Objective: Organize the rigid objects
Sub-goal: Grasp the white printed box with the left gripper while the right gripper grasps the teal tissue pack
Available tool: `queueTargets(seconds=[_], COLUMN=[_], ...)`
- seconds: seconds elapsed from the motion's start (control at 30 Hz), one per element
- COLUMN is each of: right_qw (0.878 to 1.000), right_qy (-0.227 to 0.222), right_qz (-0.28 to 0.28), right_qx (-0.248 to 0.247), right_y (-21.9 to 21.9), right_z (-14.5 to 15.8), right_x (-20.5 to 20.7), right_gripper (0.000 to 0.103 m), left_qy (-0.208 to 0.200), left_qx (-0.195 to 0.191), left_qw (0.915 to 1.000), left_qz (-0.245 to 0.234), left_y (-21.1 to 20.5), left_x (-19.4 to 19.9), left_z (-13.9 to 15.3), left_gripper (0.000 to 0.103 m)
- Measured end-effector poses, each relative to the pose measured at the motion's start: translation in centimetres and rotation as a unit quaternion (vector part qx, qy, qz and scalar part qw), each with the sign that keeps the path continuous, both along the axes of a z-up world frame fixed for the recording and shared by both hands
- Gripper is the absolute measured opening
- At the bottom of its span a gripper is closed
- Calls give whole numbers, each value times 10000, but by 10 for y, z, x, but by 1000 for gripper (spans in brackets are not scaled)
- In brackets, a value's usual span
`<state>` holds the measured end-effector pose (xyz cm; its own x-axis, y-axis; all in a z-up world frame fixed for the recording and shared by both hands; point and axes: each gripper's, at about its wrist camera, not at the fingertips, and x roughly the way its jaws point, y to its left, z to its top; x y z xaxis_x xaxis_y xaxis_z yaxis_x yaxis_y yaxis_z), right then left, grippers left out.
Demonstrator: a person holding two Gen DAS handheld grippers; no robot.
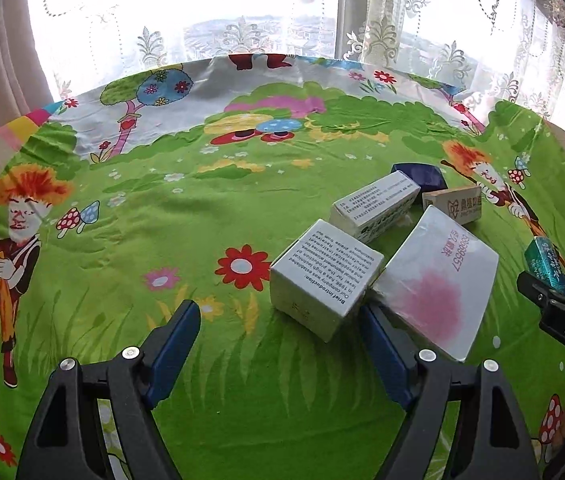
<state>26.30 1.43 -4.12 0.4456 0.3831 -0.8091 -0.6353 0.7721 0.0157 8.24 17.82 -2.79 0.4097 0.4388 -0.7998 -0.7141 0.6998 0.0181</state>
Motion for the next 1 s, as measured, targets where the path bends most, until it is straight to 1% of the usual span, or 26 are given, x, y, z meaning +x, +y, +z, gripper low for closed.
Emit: queueTargets(seconds=[0.07, 0.17, 0.27, 0.3, 0.33, 0.37, 0.4, 0.43, 0.5, 0.53, 0.6, 0.67, 0.77, 1.0], right_qw=[10000, 10000, 10000, 10000, 10000, 10000, 9999, 9999, 9998, 9997, 9996, 9992, 9988, 9985], right_qy=[58, 11, 19, 12, 3, 0, 5, 13, 12, 6, 32, 108, 175, 201], right_qz=[0, 8, 4, 3, 2, -12, -35, -64, -107, -123, -138, -159, -134, -28], right_qx=[-4, -8, 37, 44, 57, 86, 117, 154, 180, 188, 247, 350, 447, 517], right_y=[1, 2, 2, 2, 2, 1, 0, -1, -3, -3, -5, -7, -8, -6], right_z=[-4, -4, -4, -4, -3, -3, -2, -2, -1, -1, -1, 0, 0, 2], right_x=[2, 2, 3, 4, 4, 5, 6, 6, 8, 8, 9, 11, 10, 6], right_gripper=[82, 81, 80, 79, 77, 73, 67, 64, 55, 53, 44, 40, 40, 40], left_qy=[1, -12, -41, -62, -80, -95, -114, -141, -181, -199, -257, -316, -337, -464], left_qx=[38, 76, 40, 40, 29, -5, -72, -127, -181, -203, -240, -282, -296, -370], left_qw=[10000, 9998, 9997, 9996, 9996, 9995, 9993, 9991, 9989, 9988, 9987, 9985, 9985, 9982], left_qz=[-75, -176, -236, -256, -280, -307, -344, -370, -396, -401, -371, -359, -329, -71], left_y=[2, 3, 4, 4, 4, 3, 3, 2, 1, 0, -1, -3, -6, -14], left_x=[5, 11, 15, 16, 17, 17, 18, 18, 18, 18, 16, 14, 12, -6], left_z=[0, -1, -3, -4, -4, -5, -7, -8, -10, -10, -10, -9, -7, -2], left_gripper=[82, 82, 81, 79, 71, 66, 56, 50, 45, 43, 43, 43, 42, 42])
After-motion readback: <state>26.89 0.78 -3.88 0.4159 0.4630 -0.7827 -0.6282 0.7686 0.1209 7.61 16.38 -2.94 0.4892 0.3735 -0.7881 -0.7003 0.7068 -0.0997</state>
